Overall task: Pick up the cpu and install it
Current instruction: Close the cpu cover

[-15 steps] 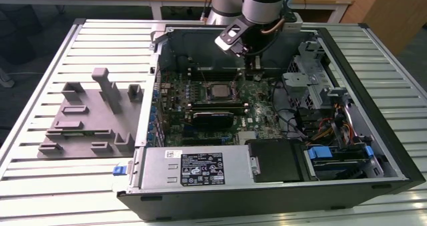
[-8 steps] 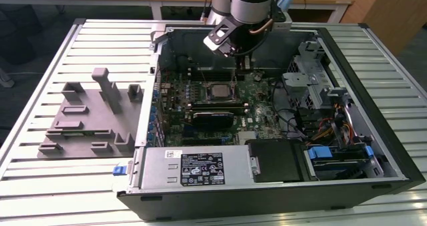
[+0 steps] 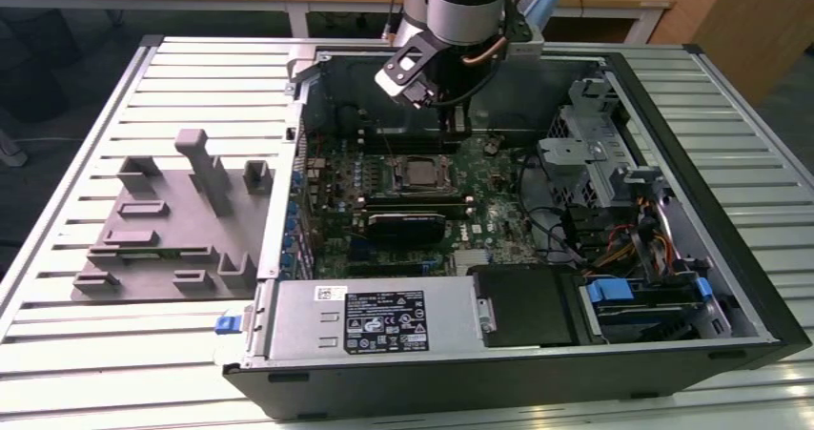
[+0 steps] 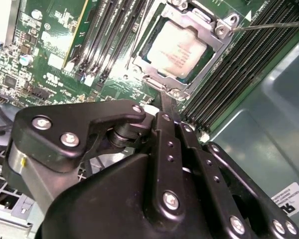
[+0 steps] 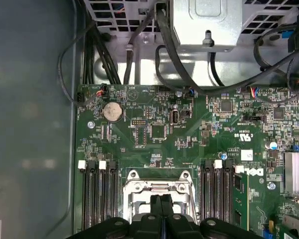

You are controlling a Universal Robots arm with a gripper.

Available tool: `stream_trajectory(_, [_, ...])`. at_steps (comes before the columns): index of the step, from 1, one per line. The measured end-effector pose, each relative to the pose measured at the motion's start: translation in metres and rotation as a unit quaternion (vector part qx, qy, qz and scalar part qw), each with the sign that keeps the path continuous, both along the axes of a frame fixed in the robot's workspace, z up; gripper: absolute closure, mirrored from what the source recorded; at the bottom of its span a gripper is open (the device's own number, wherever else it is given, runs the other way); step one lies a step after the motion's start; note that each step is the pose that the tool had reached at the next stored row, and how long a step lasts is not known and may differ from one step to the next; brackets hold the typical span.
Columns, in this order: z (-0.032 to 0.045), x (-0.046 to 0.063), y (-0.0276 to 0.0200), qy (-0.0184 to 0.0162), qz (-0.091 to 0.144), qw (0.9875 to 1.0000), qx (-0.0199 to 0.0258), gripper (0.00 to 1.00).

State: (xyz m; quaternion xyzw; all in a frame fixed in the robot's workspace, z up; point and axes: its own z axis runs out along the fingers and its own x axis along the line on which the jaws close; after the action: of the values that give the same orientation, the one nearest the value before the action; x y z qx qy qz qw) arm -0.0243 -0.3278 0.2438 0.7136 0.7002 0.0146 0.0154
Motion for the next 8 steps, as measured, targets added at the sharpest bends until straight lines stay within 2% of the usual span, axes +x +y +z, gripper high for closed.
stream_trajectory(1, [0.0000,0.0000,0.0000,0.0000,0.000,1.0000,0.0000,0.89])
stream_trajectory(2, [-0.0002,0.0000,0.0000,0.0015,0.000,1.0000,0.0001,0.89])
stream_trajectory(3, [-0.0005,-0.0001,0.0000,0.0068,0.000,1.0000,0.0001,0.89])
stream_trajectory(5, [-0.0013,0.0001,0.0000,0.0198,0.000,0.9998,-0.0002,0.89])
stream_trajectory(6, [-0.0019,0.0001,0.0000,0.0247,0.000,0.9997,-0.0004,0.89])
stream_trajectory(7, [-0.0023,0.0001,0.0000,0.0267,0.000,0.9996,-0.0007,0.89])
stream_trajectory(8, [-0.0023,0.0001,0.0000,0.0268,0.000,0.9996,-0.0008,0.89])
